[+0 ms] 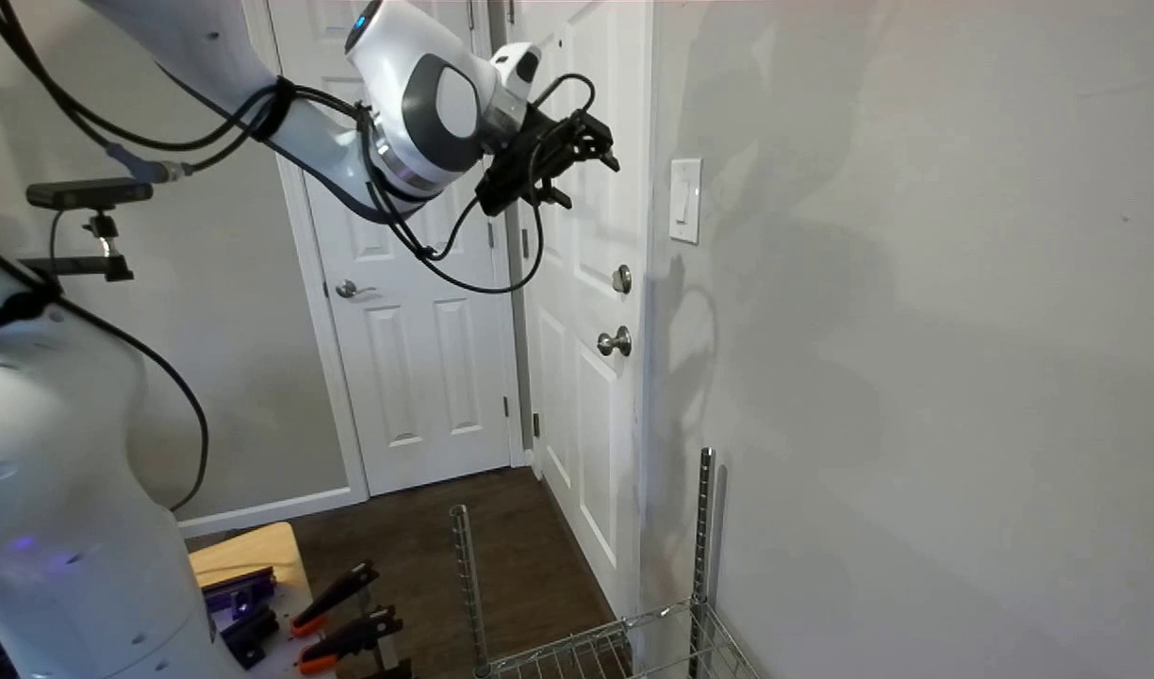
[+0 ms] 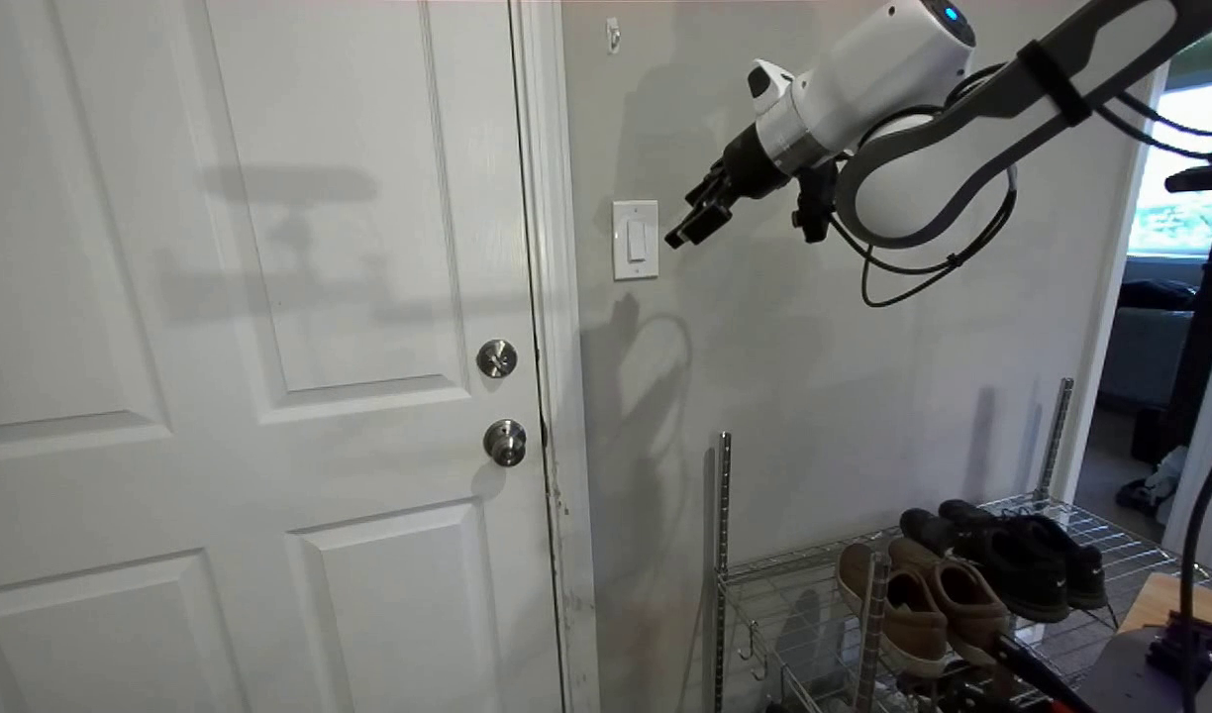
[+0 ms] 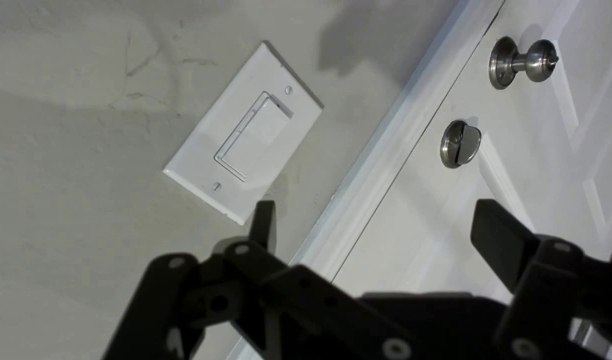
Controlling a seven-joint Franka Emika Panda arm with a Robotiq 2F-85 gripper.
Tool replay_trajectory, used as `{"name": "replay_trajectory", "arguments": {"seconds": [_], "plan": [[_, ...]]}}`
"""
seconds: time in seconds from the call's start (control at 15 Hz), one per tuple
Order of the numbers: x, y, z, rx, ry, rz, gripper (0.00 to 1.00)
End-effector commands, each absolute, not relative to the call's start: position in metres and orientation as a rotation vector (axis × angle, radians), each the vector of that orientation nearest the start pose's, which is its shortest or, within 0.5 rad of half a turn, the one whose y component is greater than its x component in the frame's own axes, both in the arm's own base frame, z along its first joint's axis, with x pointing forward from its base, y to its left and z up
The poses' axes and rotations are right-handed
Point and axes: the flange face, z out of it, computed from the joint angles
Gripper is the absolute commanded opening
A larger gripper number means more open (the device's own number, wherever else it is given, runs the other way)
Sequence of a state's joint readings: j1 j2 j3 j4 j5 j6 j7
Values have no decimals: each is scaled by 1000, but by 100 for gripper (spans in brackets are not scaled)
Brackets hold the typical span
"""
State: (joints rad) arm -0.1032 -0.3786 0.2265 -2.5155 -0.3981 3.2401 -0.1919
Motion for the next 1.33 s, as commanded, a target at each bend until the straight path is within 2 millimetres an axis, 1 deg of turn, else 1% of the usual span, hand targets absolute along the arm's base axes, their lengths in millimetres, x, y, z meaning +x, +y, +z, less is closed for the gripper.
{"name": "replay_trajectory", "arguments": {"seconds": [0.0, 0.33, 0.67, 0.73, 0.93, 1.27], "plan": [[471, 106, 537, -2787, -1130, -1665, 100], [492, 106, 538, -2811, -1123, -1633, 100], [506, 103, 542, -2837, -1092, -1620, 100], [499, 103, 539, -2807, -1095, -1645, 100], [503, 102, 540, -2817, -1092, -1635, 100], [503, 103, 539, -2818, -1094, -1632, 100]]}}
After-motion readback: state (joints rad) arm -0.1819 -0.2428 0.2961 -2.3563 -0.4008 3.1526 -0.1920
